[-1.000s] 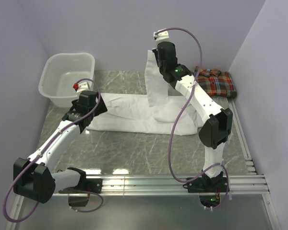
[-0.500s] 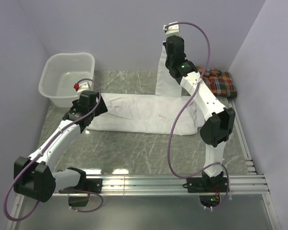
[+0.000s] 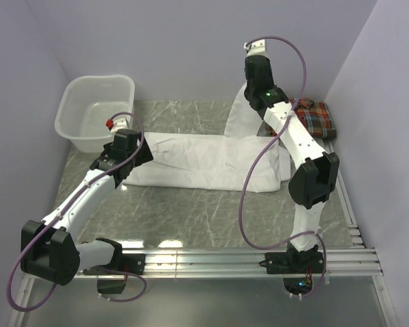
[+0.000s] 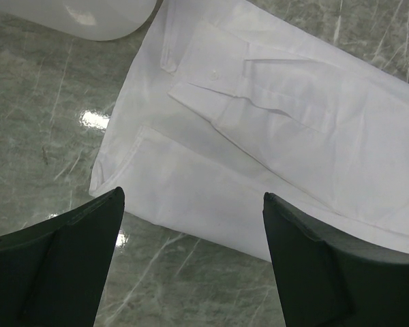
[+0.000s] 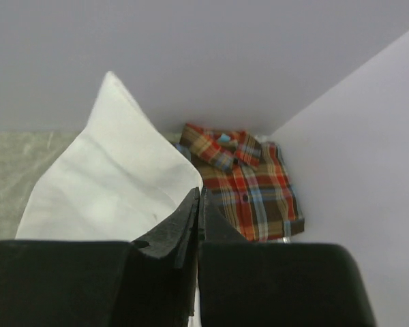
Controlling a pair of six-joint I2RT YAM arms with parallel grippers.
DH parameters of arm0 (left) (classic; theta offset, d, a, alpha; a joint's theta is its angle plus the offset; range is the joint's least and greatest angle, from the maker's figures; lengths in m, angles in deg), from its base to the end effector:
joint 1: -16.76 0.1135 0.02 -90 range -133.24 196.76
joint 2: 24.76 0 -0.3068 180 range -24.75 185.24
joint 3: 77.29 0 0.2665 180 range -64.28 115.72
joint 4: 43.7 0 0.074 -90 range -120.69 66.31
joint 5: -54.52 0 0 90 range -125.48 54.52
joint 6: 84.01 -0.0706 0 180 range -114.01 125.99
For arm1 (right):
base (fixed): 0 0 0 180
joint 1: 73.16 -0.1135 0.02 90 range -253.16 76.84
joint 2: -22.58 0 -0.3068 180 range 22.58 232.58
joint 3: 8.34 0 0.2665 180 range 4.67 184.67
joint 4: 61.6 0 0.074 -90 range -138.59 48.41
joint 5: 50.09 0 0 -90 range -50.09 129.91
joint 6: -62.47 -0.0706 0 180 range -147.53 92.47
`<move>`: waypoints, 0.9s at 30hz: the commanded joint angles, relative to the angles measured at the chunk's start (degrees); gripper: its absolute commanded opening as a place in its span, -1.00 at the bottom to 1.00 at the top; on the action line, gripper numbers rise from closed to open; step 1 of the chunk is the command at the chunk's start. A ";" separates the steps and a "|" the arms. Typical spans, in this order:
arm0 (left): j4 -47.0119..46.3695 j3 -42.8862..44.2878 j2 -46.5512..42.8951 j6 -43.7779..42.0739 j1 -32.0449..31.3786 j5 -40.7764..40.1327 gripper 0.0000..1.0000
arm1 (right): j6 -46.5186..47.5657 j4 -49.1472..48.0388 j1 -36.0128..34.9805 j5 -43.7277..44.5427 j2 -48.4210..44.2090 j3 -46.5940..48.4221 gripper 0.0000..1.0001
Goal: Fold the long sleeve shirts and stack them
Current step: Fold the shirt
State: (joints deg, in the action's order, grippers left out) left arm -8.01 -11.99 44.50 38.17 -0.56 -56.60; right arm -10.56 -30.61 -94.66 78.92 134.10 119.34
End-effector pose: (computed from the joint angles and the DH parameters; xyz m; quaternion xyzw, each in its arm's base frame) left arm 0.2796 -0.0605 0.2928 -0.1924 0.8721 -0.0245 0.4492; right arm 0.4937 0.1467 0.4401 -0.0538 0.7724 -0.2417 0.5849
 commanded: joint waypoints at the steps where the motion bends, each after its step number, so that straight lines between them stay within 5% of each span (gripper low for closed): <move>1: 0.52 1.41 0.09 -0.10 0.45 0.38 0.77 | -4.03 6.95 -0.47 0.02 -6.31 -1.02 -1.00; 16: 0.88 1.76 0.97 0.34 1.59 2.14 0.77 | -31.19 37.47 -14.79 -11.03 -11.59 -6.65 -1.00; 27: 0.88 1.67 0.97 0.77 2.64 3.20 0.77 | -45.89 17.45 -21.04 -35.82 -10.82 -20.55 -1.00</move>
State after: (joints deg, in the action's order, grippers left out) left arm -6.79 -11.99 45.53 38.39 1.69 -54.33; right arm -51.41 -4.47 -114.83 50.72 123.50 98.23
